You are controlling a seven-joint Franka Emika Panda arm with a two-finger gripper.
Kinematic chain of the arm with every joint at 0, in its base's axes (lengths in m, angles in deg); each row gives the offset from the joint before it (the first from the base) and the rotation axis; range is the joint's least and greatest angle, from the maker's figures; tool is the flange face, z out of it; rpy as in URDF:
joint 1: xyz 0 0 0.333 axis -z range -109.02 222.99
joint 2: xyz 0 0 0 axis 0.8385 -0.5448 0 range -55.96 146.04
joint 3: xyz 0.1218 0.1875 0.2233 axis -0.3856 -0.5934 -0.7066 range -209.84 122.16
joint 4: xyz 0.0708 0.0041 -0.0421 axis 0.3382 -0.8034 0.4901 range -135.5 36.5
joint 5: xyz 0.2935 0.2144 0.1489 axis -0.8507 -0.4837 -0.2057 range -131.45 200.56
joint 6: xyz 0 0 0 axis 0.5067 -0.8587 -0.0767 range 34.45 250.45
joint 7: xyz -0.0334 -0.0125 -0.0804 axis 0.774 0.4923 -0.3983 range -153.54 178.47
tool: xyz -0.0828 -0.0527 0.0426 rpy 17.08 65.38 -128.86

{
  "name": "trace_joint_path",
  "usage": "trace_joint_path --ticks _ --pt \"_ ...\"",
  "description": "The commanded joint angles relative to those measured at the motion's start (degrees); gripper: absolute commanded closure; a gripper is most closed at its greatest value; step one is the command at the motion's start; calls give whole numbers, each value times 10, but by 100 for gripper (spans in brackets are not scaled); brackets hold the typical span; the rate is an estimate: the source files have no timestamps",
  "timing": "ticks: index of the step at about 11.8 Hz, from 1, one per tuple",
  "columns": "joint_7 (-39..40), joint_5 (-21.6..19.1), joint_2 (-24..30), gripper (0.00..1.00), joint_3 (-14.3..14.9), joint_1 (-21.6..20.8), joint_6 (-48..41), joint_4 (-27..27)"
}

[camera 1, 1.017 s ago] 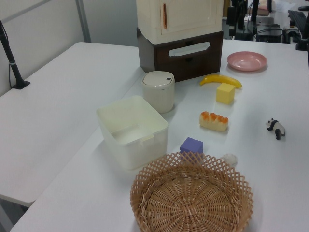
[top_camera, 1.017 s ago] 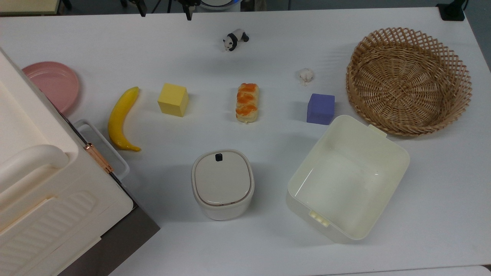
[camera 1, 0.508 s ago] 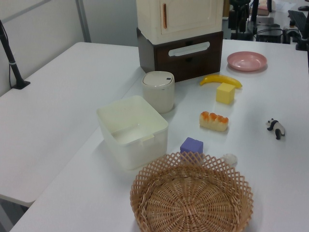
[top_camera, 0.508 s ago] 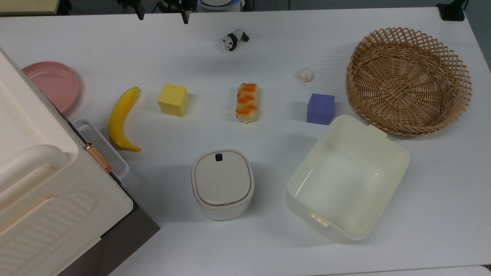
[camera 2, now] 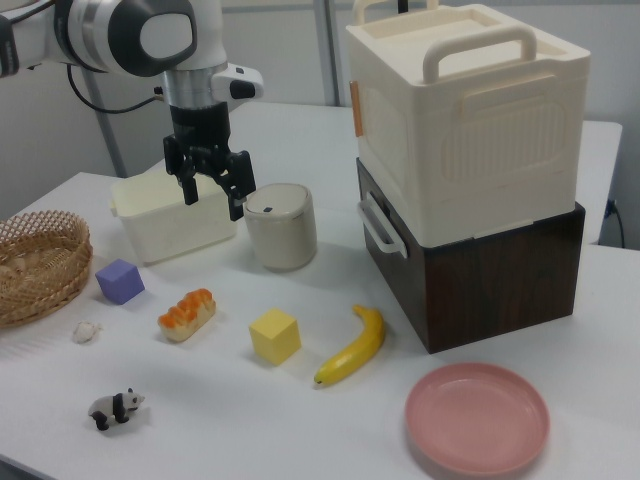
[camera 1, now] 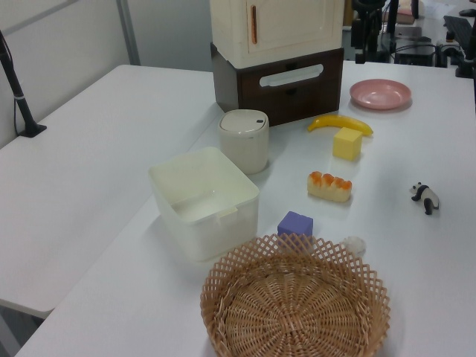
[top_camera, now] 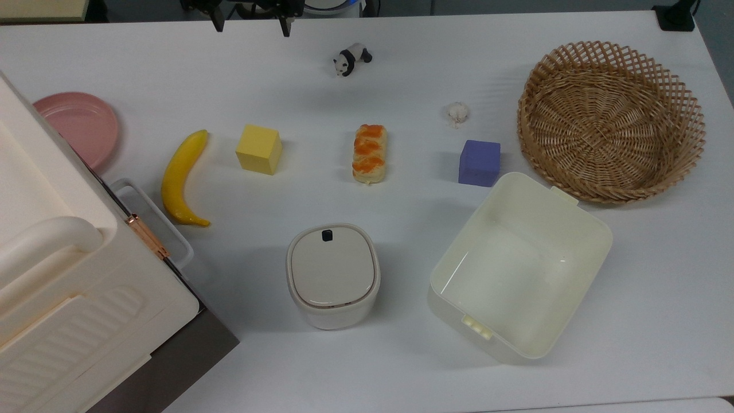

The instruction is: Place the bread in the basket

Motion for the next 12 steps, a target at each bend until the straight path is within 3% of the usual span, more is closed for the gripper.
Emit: trace_joint_path --ticks 1,9,12 --pt "2 -2 18 0 -5 -5 -6 -15" --pt "10 -3 28 0 -6 3 -27 -14" --pt "20 6 23 0 -5 2 15 -13"
